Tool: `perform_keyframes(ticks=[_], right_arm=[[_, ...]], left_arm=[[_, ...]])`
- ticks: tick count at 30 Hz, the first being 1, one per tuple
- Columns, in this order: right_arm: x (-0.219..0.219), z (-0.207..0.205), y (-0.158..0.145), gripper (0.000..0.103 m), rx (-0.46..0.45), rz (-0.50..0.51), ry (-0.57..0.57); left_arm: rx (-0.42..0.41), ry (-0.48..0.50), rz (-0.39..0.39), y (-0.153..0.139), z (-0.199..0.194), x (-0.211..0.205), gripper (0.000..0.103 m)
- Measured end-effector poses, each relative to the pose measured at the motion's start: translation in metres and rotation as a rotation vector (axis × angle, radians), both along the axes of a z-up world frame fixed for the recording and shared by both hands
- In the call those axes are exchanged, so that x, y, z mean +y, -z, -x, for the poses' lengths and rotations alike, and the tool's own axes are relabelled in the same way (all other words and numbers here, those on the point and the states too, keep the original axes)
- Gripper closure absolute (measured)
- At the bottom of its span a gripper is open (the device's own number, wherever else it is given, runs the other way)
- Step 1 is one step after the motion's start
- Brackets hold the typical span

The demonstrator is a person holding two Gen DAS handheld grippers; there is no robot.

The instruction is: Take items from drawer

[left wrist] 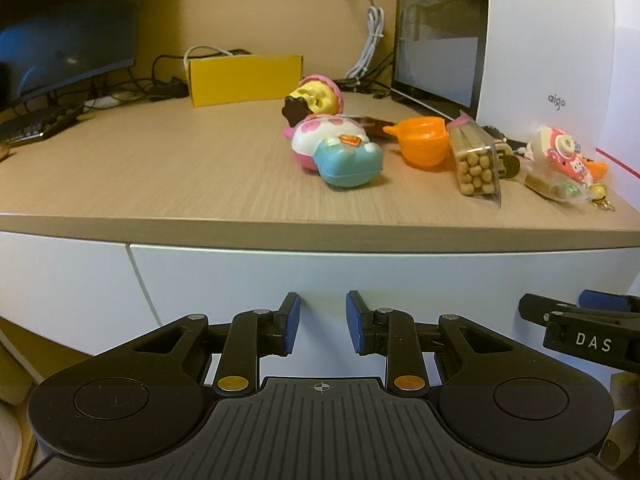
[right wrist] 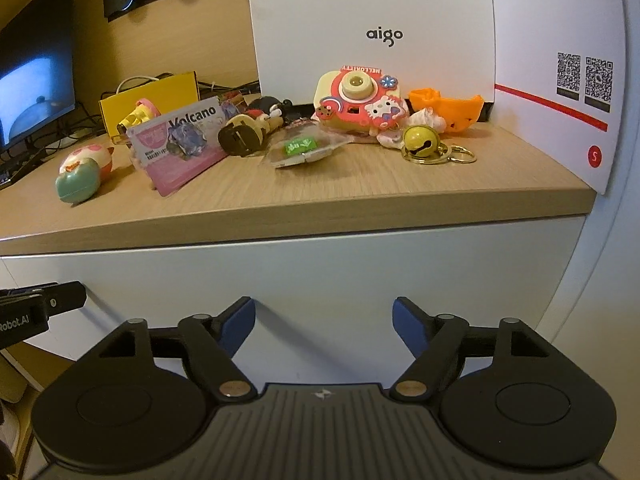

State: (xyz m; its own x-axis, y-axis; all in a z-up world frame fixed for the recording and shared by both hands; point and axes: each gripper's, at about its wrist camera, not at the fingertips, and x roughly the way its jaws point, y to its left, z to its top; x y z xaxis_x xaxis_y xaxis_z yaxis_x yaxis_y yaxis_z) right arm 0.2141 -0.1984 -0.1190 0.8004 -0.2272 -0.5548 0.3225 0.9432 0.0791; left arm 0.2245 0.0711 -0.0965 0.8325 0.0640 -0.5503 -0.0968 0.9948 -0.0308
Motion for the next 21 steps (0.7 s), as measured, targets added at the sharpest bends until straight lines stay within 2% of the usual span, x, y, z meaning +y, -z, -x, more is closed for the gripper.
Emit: perform_keyframes(ticks=[5,7,9,14,21], right_arm=[[0.0,-0.001,-0.004,0.026,0.027,-0.01,0.001],[0.001,0.004,-0.012,0.026,0.043,-0.043,-0.002],[0.005,0.017,-0.022,0.026,0.061,-0.061,-0.001],[0.037,0.077,-0.057,0.026,0.101,-0.089,0.014],[0.089,0.179,-0.104,0.026,0.09,-0.097,0.109]], left_arm=[[0.037,0.028,0.034,-0.008,0.0,0.0,0.075],[0.051,0.057,0.057,-0.016,0.011,-0.002,0.075],[0.053,0.079,0.039,-0.027,0.033,-0.006,0.075],[0.102,0.095,0.085,-0.056,0.094,-0.007,0.075],[0.053,0.203,0.106,-0.097,0.188,-0.003,0.075]])
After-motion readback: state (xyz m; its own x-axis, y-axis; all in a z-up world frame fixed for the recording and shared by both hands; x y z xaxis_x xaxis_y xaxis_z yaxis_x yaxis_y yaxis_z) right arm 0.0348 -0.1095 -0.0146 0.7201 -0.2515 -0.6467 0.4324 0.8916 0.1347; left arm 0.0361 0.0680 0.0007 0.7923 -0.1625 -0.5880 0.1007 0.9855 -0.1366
